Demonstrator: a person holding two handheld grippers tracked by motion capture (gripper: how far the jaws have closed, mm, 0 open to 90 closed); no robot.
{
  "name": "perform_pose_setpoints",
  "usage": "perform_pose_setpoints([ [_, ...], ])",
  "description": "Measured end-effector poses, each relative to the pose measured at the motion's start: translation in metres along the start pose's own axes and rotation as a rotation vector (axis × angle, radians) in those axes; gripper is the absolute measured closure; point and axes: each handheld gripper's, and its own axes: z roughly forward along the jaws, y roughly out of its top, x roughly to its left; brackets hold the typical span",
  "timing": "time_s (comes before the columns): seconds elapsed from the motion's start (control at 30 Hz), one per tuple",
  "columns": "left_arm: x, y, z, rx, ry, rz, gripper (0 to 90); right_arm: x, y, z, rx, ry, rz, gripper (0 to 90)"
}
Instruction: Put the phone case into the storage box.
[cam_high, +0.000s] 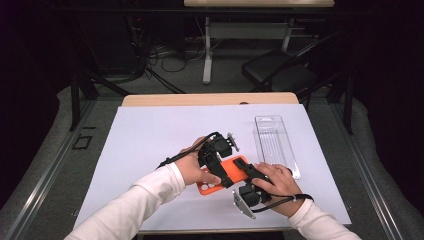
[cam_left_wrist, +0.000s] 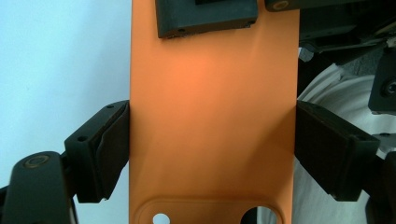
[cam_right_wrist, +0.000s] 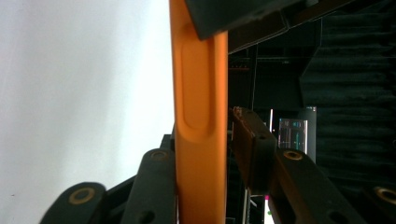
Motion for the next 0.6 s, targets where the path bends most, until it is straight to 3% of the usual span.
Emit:
perform_pose_setpoints([
  [0.6, 0.0026, -0.0003, -0.0001, 0.001, -0.02, -0.014, 16.0, 0.0018, 0.0008, 0.0004, 0.009, -0.012, -0.02, 76.9],
])
